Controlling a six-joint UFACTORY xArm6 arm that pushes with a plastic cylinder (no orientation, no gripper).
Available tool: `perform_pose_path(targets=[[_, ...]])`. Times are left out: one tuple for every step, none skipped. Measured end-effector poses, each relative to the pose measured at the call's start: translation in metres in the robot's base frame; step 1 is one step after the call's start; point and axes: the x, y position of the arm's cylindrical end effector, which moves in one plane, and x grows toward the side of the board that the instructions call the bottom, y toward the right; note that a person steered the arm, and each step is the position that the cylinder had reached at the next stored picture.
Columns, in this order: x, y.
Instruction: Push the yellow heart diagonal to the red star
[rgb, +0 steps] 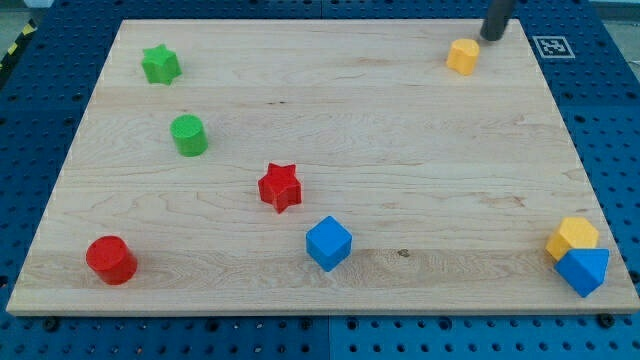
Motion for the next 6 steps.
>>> perform_pose_path(targets=[[0.031, -0.017], [0.061, -0.020], [0.065, -0.042], [0.049, -0.086], [0.074, -0.091], [0.080, -0.080]])
